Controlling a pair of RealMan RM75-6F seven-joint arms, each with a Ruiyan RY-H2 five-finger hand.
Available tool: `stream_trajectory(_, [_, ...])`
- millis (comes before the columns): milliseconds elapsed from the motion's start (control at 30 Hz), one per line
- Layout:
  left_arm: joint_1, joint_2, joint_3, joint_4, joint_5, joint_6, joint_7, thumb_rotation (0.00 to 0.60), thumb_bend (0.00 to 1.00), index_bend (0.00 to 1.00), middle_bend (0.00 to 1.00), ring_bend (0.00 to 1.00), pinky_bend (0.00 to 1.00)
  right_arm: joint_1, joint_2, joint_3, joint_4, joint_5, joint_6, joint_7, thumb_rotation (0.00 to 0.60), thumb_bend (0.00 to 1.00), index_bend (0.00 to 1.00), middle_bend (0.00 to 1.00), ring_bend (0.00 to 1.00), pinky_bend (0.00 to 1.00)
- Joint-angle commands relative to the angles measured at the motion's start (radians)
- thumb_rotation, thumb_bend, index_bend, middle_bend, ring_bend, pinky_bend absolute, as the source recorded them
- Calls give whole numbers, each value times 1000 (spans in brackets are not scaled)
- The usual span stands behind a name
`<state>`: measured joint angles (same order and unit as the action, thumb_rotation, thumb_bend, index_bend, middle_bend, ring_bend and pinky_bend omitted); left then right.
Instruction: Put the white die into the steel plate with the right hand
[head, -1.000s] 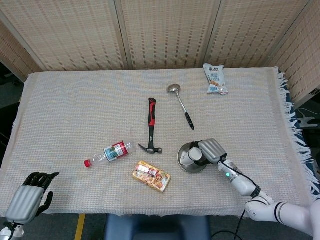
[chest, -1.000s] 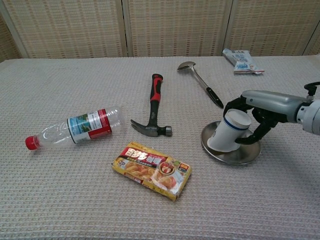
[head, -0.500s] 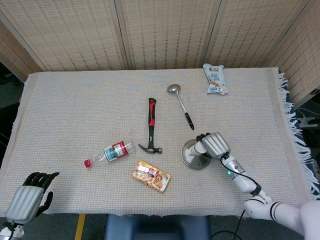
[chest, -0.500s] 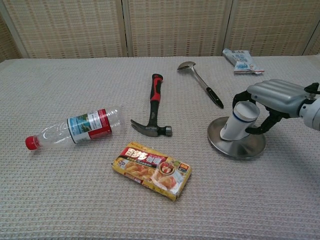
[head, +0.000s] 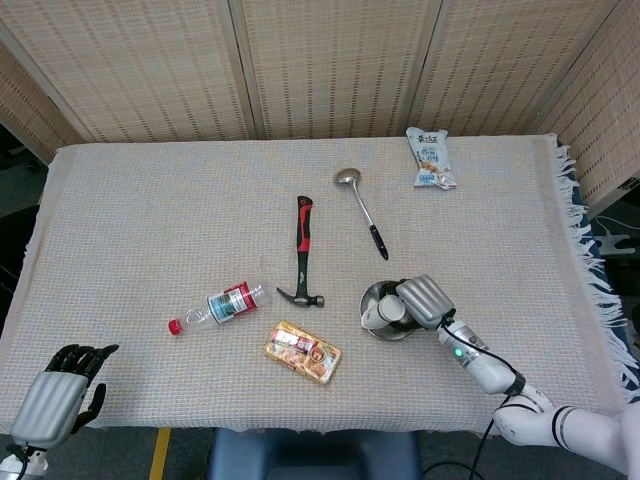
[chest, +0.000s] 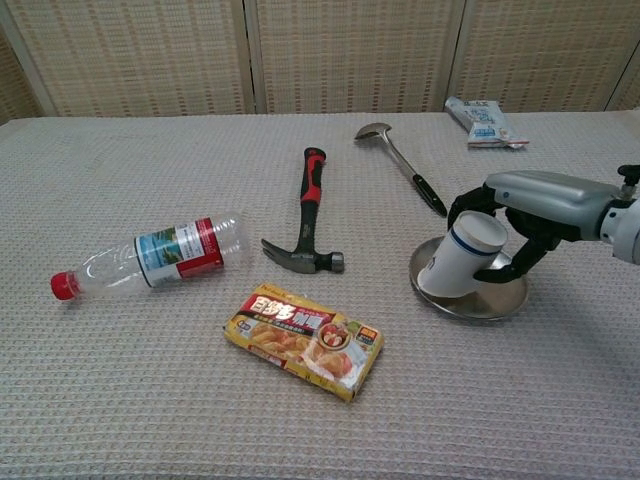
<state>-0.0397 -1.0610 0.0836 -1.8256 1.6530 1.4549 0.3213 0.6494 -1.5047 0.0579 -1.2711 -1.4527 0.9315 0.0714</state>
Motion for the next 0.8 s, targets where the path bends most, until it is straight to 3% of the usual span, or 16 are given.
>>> stream_trajectory(33, [0, 0, 0, 0, -1, -1, 0, 600, 560, 181, 271, 202, 187, -20, -17, 8, 43, -20, 81, -90, 600, 156, 657, 525, 489, 772])
stream_trajectory(233, [1, 2, -1, -1, 0, 4, -2, 600, 561, 181, 271, 202, 187, -66, -1, 22, 48, -13, 183, -193, 600, 156, 657, 525, 489, 772])
stream_trajectory(433, [1, 1, 0, -1, 1, 2, 1, 600, 560, 181, 271, 202, 187, -126, 31, 20, 53, 20, 241, -215, 600, 156, 656, 525, 489, 771])
stream_trajectory(600, [0, 0, 1, -4, -3, -4, 8, 600, 560, 181, 271, 202, 187, -164, 18, -2, 133, 24, 246, -139, 600, 156, 639, 525, 489, 771])
stream_trajectory(800, [-2, 2, 4, -8, -9, -15, 15, 600, 560, 181, 271, 202, 187, -175, -54, -26, 309, 6, 208, 14, 600, 156, 611, 525, 475, 770])
